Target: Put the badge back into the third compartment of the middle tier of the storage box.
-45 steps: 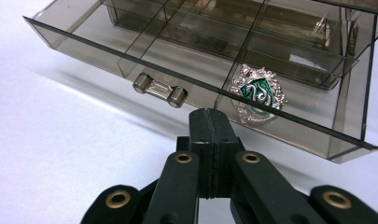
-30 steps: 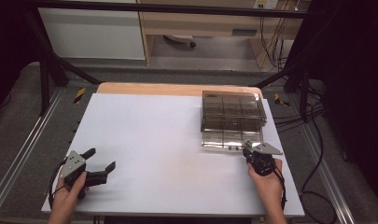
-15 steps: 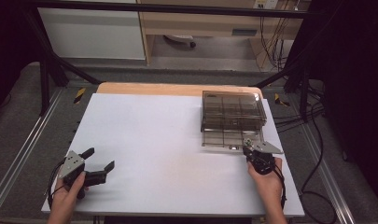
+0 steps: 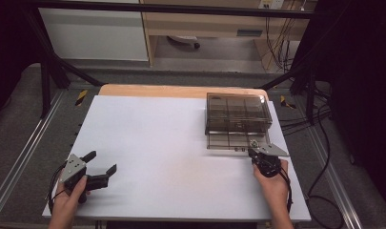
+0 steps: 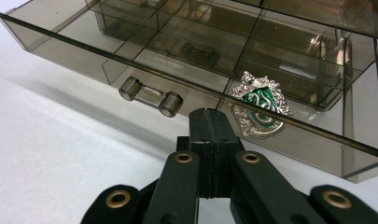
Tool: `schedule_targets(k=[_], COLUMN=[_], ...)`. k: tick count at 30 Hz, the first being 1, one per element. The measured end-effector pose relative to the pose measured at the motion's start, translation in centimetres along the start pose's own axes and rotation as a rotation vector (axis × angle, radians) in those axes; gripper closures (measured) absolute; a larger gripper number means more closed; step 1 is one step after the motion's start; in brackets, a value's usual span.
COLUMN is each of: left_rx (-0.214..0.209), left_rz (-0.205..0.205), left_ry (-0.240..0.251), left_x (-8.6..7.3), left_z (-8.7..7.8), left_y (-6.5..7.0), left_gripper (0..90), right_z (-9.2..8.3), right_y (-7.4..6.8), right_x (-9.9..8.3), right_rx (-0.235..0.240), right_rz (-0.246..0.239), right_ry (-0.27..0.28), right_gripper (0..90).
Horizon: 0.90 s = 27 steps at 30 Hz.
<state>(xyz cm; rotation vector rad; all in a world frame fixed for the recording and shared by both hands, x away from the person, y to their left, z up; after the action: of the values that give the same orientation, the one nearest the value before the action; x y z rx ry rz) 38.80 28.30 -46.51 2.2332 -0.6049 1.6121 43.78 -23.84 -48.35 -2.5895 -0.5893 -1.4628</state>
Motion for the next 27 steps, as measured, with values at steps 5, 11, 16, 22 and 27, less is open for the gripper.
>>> schedule_targets(k=[5,11,16,22,27], left_rx=[0.001,0.000,0.000,-0.001,0.000], left_rz=[-0.002,-0.001,-0.002,-0.001,-0.002], left_ry=[-0.001,-0.001,-0.002,-0.003,-0.002], left_x=[-0.02,-0.02,-0.04,-0.04,-0.04], left_z=[-0.02,-0.01,0.02,0.01,0.02], left_y=[-0.07,-0.01,-0.03,0.00,-0.02], left_gripper=[5.2,5.1,5.2,5.1,5.2], right_z=[0.01,0.05,0.10,0.12,0.10], right_y=[0.00,0.04,0.12,0.14,0.15], right_x=[-0.01,0.00,0.04,0.11,0.21], right_rx=[0.000,0.003,0.004,0.005,0.004], right_rz=[0.000,0.004,0.005,0.011,0.014], right_ry=[0.001,0.005,0.008,0.013,0.017], right_gripper=[90.0,90.0,90.0,90.0,90.0])
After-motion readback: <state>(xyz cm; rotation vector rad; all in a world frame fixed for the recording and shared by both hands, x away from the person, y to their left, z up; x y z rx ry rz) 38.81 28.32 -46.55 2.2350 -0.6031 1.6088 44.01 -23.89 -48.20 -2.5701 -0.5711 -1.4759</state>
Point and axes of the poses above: each handheld gripper's, and its own axes: z roughly forward along the jaws, x roughly out of its top, y roughly to its right, the point moved 7 cm from there along z, roughly forward along the jaws, and after that the axes turned 1 degree about -z, right-handed, at the moved point
